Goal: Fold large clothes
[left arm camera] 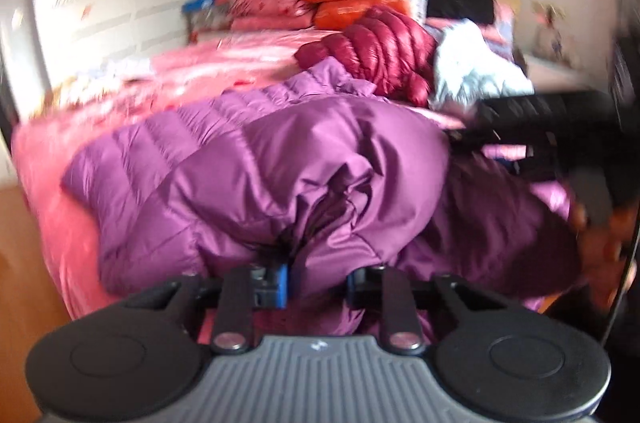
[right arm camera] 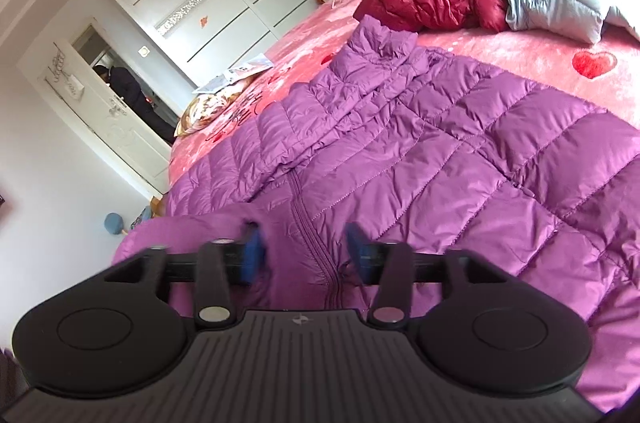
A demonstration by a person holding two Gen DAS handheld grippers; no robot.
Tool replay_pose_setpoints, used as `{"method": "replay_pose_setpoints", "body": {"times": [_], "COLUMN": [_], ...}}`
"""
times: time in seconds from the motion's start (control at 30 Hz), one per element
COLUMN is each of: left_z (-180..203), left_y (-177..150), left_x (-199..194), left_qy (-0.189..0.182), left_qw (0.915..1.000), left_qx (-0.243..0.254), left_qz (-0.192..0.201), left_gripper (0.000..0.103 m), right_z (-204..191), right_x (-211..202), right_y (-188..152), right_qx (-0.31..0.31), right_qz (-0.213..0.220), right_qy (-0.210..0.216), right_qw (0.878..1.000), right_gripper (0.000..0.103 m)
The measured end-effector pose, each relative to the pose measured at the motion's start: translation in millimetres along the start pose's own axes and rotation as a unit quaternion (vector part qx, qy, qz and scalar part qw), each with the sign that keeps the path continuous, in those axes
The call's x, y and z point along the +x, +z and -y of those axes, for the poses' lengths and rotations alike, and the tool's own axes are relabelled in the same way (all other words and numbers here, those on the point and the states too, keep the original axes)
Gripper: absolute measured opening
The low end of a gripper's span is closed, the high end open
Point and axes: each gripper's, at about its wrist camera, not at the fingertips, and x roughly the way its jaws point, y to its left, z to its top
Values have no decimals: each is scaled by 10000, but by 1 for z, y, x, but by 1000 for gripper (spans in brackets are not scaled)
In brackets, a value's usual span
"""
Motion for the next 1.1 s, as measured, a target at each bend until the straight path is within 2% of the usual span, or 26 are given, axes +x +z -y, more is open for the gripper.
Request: {"method": "replay_pose_setpoints", "body": {"times": [0.03,0.1,0.2,0.37,0.47,0.57,0.63,0.7,0.83,0.97,1.1], "left_z": [-6,-18,-30,-41,-49,-52,-50,-50,-57,-61,-63], "left_y": [1,0,-2,-7,-11,-16,-23,-30,-47,-58,-68], "left_x": [-6,-19,-35,-65,-80,-93,-99,-99,-98,-99,-104], "left_qy": [-75,-253,-505,-809,-1023,-1188,-1225,-1266,-1358,-1365,-1362], "left_qw": [9998,9980,9928,9845,9771,9704,9690,9657,9541,9475,9427], "left_qx": [-198,-580,-1080,-1550,-1854,-2085,-2116,-2207,-2549,-2678,-2733], "left_qz": [-22,-71,-141,-167,-204,-257,-360,-518,-792,-1087,-1343], "left_gripper": [18,15,13,11,7,7,7,7,7,8,10], "right_z": [-1,-4,-13,-32,-42,-51,-56,-60,-58,-51,-49], "right_x": [-2,-8,-18,-32,-37,-37,-29,-16,22,60,81], "right_y": [0,0,-1,-2,0,2,1,-4,-29,-59,-80], "right_qx": [-45,-134,-393,-787,-829,-800,-764,-806,-717,-332,-457], "right_qz": [7,45,154,379,435,328,110,-241,-1265,-2429,-3040], "right_qy": [25,85,196,668,1164,1832,2213,2330,2210,2074,1785], "right_qw": [10000,9999,9989,9939,9888,9793,9721,9688,9644,9470,9347], "right_gripper": [74,86,99,103,103,103,103,103,103,101,101]}}
